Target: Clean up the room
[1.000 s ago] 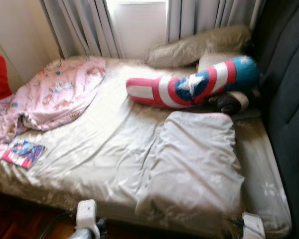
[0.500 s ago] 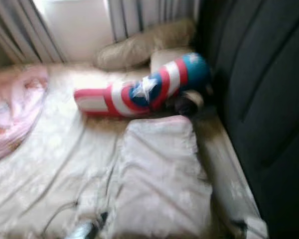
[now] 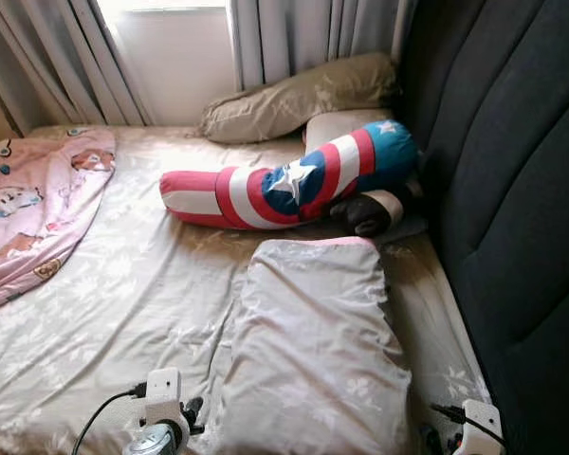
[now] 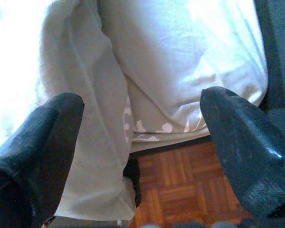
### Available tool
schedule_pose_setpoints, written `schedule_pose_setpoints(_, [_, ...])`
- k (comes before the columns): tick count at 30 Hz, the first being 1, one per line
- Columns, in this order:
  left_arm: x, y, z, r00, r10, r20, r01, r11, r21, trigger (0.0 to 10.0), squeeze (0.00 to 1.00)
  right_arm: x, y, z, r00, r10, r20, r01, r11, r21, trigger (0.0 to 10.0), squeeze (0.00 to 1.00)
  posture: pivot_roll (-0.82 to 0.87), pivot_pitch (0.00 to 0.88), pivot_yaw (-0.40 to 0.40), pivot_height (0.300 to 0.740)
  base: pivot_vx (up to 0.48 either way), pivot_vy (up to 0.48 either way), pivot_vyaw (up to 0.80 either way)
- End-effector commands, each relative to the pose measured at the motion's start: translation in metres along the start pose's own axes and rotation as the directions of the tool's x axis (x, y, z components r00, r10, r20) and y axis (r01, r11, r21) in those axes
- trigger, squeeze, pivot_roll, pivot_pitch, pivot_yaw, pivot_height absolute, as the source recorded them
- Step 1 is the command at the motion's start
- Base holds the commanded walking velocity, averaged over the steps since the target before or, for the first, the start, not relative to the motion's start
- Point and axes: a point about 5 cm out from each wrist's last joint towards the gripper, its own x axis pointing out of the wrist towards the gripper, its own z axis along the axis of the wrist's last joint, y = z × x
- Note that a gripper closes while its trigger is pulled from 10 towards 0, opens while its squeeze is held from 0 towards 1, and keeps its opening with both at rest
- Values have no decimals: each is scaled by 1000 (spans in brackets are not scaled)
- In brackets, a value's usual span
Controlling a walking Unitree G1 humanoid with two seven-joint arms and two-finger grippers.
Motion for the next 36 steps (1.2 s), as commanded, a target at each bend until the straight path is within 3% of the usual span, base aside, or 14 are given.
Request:
schedule_pose_setpoints(1, [-1, 1, 0, 1000, 20, 21, -19, 999, -26, 10000, 0, -1, -3, 3, 999, 10, 32, -10, 1000, 2, 10000, 0, -10, 0, 5, 740, 0, 0, 0])
schedule_pose_setpoints(3, [0, 2, 12, 994, 11, 105, -8, 1000, -29, 10000, 0, -1, -3, 4, 999, 21, 46, -21, 1000, 0, 10000, 0, -11, 0, -2, 740, 0, 0, 0])
schedule_pose_setpoints(7, [1, 2, 37, 972, -4, 235, 7, 1000, -10, 10000, 0, 11, 46, 73, 948, 154, 279, -137, 987, -82, 10000, 0, -11, 0, -13, 740, 0, 0, 0])
schedule_pose_setpoints(11, [1, -5, 60, 941, -24, 339, 21, 1000, 13, 10000, 0, 10, 57, 94, 908, 211, 362, -181, 977, -114, 10000, 0, 8, 0, -19, 740, 0, 0, 0])
schedule_pose_setpoints(12, [1, -9, 75, 912, -48, 408, 44, 999, 21, 10000, 0, 8, 62, 102, 883, 240, 403, -202, 970, -136, 10000, 0, 8, 0, -10, 740, 0, 0, 0])
schedule_pose_setpoints(20, [-3, -19, 90, 861, -156, 484, 122, 987, 103, 10000, 0, 4, 66, 106, 844, 248, 475, -203, 969, -144, 10000, 0, -15, 0, -4, 740, 0, 0, 0])
schedule_pose_setpoints(23, [-5, -21, 92, 847, -183, 499, 137, 982, 127, 10000, 0, 3, 62, 101, 847, 217, 486, -179, 976, -125, 10000, 0, -4, 0, -7, 740, 0, 0, 0])
schedule_pose_setpoints(26, [-5, -21, 101, 831, -200, 518, 156, 979, 129, 10000, 0, 2, 56, 96, 852, 154, 501, -149, 988, -50, 10000, 0, -23, 0, 19, 740, 0, 0, 0])
schedule_pose_setpoints(31, [-6, -26, 114, 804, -263, 534, 175, 962, 210, 10000, 0, 1, 64, 98, 835, 187, 518, -169, 982, -83, 10000, 0, -50, 0, 53, 740, 0, 364, 0])
schedule_pose_setpoints(36, [-6, -32, 117, 795, -293, 531, 199, 953, 228, 10000, 0, 0, 61, 104, 824, 130, 551, -145, 989, -17, 10000, 0, -57, 0, 55, 740, 0, 0, 0])
